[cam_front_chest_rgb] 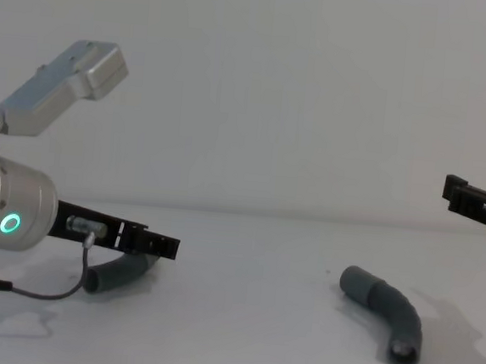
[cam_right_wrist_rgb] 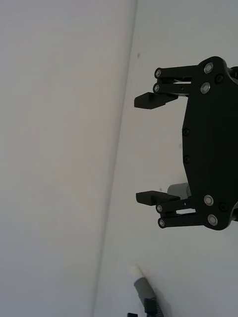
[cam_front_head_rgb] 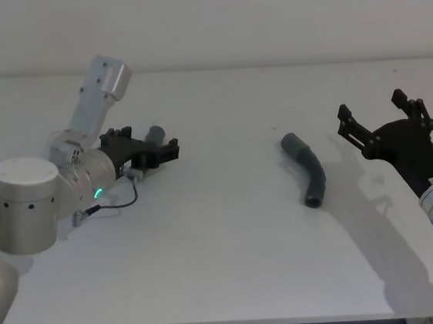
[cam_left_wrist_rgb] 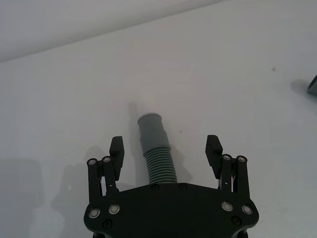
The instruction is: Use both hands to pick up one end of the pipe from the table, align the ends, and insert them.
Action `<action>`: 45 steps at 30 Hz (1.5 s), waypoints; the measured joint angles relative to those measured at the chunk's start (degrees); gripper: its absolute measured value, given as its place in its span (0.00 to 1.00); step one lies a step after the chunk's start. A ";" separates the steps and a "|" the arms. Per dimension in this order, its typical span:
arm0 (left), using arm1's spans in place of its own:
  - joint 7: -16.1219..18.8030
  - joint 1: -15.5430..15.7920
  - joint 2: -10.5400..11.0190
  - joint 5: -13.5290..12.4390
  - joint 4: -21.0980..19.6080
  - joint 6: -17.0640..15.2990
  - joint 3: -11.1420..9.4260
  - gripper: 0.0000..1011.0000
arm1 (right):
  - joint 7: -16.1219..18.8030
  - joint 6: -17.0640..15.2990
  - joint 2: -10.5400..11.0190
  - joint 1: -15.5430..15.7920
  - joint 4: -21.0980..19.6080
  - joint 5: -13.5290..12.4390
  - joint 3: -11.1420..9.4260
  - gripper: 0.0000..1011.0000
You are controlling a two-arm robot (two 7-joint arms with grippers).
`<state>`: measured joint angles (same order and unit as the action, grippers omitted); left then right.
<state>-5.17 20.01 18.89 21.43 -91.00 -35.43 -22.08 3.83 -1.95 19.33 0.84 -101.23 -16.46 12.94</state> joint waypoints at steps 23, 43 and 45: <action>-3.33 3.94 -0.25 -1.59 5.82 -0.59 -1.25 0.99 | 0.00 0.00 0.00 0.00 0.00 0.00 0.00 0.99; -4.54 5.21 -0.27 -3.40 7.64 -2.24 -2.39 0.99 | 0.00 0.00 0.00 0.00 0.00 0.00 0.00 0.99; -4.55 5.21 -0.24 -3.53 7.64 -2.30 -2.41 0.99 | 0.00 0.00 0.00 0.00 0.00 0.00 0.00 0.99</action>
<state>-9.72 25.22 18.65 17.91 -83.36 -37.72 -24.49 3.83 -1.95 19.33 0.84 -101.23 -16.46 12.94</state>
